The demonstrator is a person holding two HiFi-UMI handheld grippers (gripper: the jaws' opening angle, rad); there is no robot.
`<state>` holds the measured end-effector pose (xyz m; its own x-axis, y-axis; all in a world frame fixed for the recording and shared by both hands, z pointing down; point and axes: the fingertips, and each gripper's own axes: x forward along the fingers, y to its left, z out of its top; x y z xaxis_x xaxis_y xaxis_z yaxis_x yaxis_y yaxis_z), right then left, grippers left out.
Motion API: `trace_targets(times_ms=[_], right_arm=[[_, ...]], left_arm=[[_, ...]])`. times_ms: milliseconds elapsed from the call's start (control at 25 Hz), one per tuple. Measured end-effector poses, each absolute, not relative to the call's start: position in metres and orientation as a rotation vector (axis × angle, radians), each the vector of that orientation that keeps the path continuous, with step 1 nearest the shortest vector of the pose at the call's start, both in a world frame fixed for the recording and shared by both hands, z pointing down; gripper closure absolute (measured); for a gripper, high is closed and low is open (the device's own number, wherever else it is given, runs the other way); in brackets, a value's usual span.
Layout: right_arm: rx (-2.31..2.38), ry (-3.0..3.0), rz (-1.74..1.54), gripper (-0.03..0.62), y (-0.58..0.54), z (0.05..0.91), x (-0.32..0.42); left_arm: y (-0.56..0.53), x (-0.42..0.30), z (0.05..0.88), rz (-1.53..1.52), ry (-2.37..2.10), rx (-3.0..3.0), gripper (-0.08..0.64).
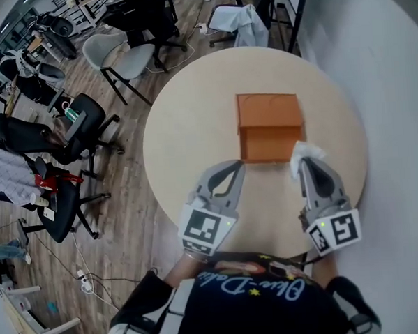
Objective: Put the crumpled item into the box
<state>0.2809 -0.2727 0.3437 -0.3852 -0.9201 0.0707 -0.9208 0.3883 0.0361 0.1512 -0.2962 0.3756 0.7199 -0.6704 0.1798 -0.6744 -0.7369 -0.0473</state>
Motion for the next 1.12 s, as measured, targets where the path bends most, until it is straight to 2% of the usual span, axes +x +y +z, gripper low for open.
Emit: trace_targets(times_ms=[1120], right_arm=[[1.555,-2.435,0.192,0.594,-0.376,0.461,0.301]], left_arm=[[-0.335,0.143,0.406,0.4,-1.243,2.784,0.568]])
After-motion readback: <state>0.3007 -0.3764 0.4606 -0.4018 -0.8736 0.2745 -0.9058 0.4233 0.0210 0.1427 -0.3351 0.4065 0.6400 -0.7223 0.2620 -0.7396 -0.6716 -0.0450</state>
